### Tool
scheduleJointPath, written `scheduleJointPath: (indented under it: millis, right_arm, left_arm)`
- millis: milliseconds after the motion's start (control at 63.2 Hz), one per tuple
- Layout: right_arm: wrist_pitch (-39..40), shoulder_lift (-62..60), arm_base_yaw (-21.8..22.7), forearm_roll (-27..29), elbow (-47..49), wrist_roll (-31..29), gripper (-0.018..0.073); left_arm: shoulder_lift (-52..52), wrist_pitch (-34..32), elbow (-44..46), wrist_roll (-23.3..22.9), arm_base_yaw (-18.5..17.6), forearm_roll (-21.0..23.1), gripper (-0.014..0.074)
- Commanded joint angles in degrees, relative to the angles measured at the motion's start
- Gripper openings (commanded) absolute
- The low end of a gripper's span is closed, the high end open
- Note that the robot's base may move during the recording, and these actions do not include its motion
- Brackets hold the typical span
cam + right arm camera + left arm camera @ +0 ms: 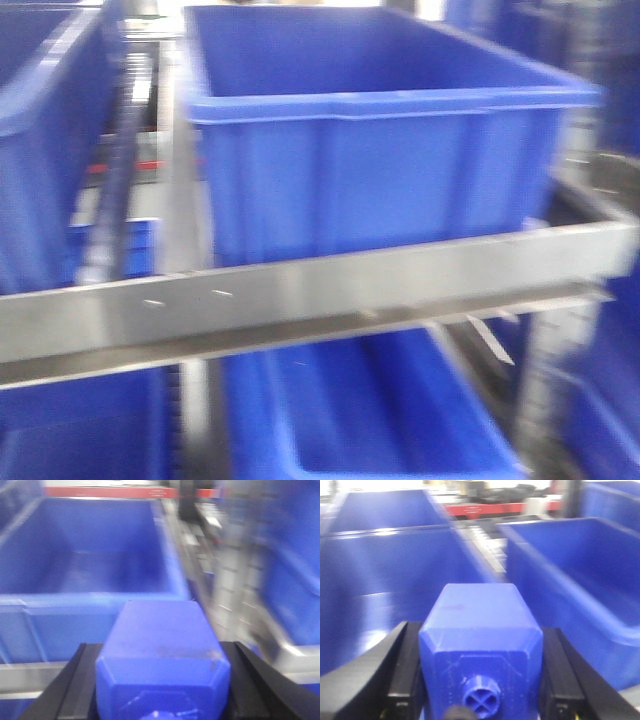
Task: Pick and sort blue part to right shelf
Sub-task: 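Drive the base up to the shelf of blue bins, then hold both blue parts above the blue bins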
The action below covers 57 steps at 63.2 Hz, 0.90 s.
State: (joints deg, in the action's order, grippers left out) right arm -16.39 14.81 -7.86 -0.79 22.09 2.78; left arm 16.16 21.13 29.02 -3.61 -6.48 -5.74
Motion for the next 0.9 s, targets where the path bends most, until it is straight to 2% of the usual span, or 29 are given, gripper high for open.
scheduleJointPath:
  millis: [0,887]
  right_arm:
    - [5.54,0.43,0.46,-0.03,1.86,-0.39,0.0465]
    - [5.54,0.43,0.46,-0.03,1.86,-0.39,0.0465]
  left_arm:
    - [0.82,-5.32,1.67,-0.11,-0.31,-0.02,0.0314]
    - [0.82,-5.32,1.67,-0.11,-0.31,-0.02,0.0314]
